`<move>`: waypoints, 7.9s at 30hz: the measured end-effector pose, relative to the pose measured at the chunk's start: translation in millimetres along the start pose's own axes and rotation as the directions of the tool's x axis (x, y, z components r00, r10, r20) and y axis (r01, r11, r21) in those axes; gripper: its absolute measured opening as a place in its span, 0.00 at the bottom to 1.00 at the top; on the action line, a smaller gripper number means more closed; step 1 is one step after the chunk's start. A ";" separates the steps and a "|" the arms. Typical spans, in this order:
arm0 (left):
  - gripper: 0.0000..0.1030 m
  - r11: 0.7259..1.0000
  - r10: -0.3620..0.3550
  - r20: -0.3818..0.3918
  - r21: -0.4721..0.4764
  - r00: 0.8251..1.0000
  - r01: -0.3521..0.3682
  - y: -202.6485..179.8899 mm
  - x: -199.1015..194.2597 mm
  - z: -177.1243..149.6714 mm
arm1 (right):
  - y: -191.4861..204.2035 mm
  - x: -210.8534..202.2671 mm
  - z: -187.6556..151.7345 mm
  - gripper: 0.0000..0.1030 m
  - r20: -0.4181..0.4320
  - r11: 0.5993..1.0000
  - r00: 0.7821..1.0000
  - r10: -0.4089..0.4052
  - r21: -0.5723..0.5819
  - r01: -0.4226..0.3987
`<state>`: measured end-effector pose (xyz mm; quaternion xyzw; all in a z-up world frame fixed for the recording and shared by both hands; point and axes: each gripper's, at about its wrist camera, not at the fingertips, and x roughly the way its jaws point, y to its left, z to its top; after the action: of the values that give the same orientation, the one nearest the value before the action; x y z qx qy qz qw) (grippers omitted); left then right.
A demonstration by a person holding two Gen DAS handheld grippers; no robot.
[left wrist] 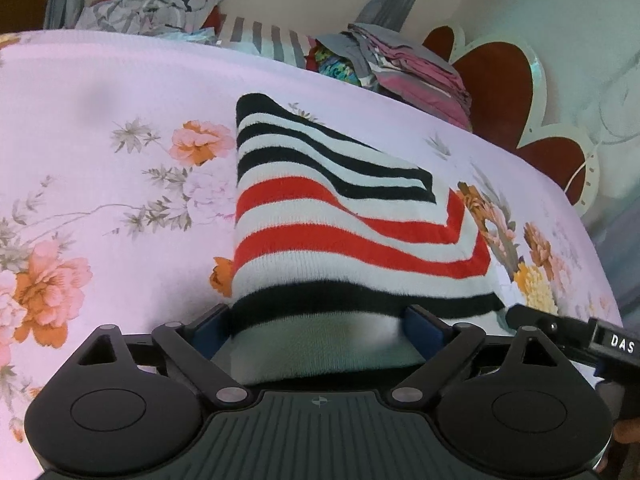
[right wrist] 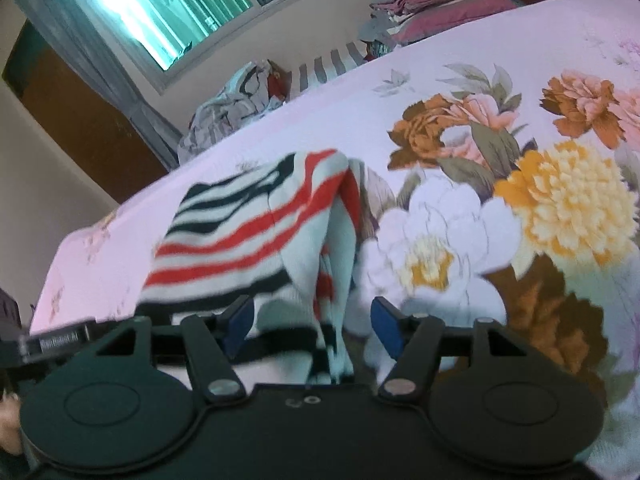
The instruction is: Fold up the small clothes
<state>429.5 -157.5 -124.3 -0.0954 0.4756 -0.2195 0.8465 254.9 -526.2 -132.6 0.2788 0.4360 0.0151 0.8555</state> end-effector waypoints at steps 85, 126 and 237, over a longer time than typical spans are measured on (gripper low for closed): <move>0.82 0.987 0.120 0.190 -0.128 0.974 -0.097 440.0 -136.7 66.2 | 371.2 257.5 -69.7 0.14 0.006 1.000 1.000 0.012 -0.005 -0.012; 0.86 0.983 0.182 0.136 -0.046 0.974 -0.178 408.6 -211.4 -12.6 | 389.0 167.0 -183.7 0.37 -0.096 0.991 0.989 -0.112 -0.080 0.105; 1.00 0.864 0.482 0.430 -0.089 0.763 -0.496 201.6 -554.9 -237.6 | 466.3 -216.4 -316.4 1.00 0.389 0.872 0.917 -0.090 -0.413 0.261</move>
<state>34.4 288.8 98.8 -0.0023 0.2775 0.0288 0.9603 -16.5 -44.1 108.6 0.0263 0.2810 -0.0126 0.9593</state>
